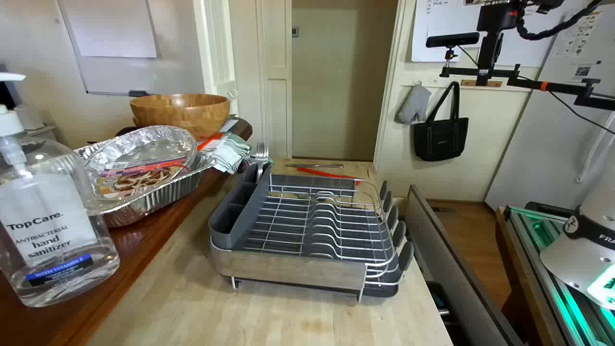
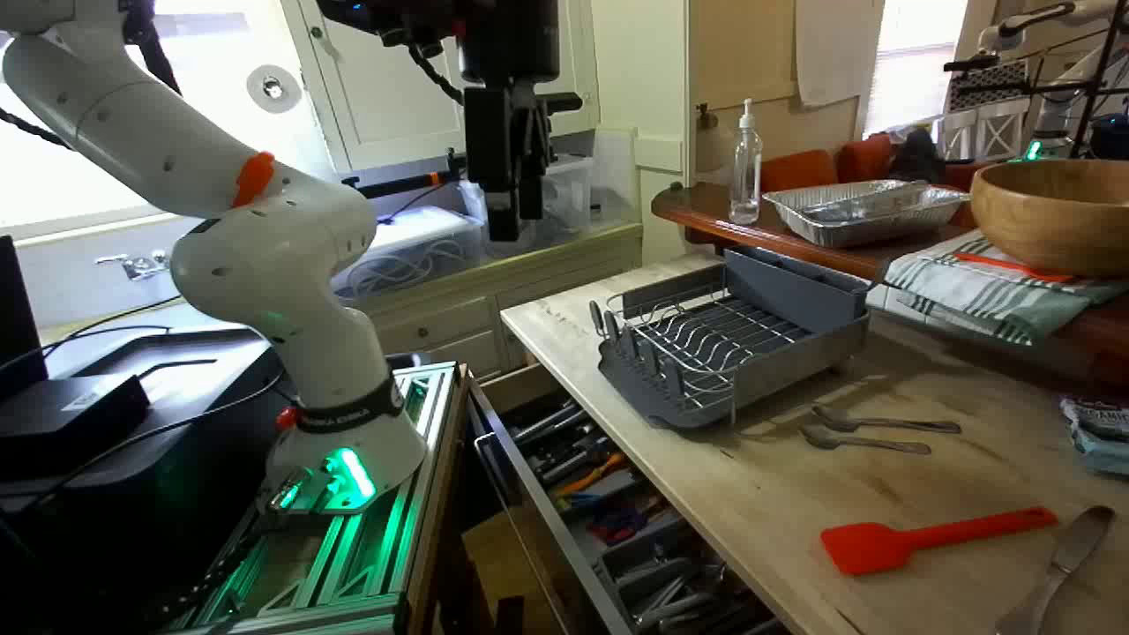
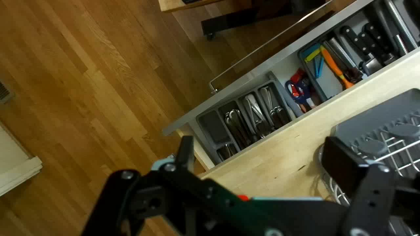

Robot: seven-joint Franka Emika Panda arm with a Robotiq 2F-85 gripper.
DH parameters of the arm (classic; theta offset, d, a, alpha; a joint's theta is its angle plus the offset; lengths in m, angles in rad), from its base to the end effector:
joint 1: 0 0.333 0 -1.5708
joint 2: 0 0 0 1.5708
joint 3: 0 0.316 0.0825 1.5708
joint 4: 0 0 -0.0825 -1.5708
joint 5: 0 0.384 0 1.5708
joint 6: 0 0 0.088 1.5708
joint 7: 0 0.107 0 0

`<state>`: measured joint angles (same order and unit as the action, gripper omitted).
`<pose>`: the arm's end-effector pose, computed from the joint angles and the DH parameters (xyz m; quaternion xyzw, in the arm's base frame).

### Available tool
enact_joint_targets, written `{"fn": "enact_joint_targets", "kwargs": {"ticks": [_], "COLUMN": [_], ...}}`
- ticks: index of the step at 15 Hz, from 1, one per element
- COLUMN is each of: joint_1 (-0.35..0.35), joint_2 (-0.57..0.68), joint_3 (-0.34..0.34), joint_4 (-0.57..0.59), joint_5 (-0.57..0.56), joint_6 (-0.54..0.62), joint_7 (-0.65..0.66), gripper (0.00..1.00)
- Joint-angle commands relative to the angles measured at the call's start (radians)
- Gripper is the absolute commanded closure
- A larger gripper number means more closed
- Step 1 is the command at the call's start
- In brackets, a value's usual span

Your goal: Put one spoon in the dish rack

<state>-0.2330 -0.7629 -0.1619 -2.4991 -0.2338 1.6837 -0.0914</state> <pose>0.2833 -0.1500 0.5219 0.9916 -0.1109 -0.0408 0.0522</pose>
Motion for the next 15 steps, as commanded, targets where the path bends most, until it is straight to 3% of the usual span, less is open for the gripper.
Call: {"fn": "enact_joint_targets", "kwargs": {"ticks": [1, 6, 8, 12, 15], "joint_1": [0.016, 0.016, 0.029, 0.045, 0.040], "joint_2": [-0.001, -0.001, 0.053, 0.156, 0.225], "joint_3": [-0.011, -0.011, -0.017, -0.029, -0.062], "joint_4": [0.002, 0.002, 0.032, 0.106, 0.121], "joint_5": [-0.007, -0.007, -0.015, -0.078, -0.042], "joint_6": [-0.004, -0.004, 0.016, 0.160, 0.306], "joint_7": [0.009, 0.009, -0.014, -0.073, -0.063], "gripper": [0.00, 0.00, 0.00, 0.00, 0.00]}}
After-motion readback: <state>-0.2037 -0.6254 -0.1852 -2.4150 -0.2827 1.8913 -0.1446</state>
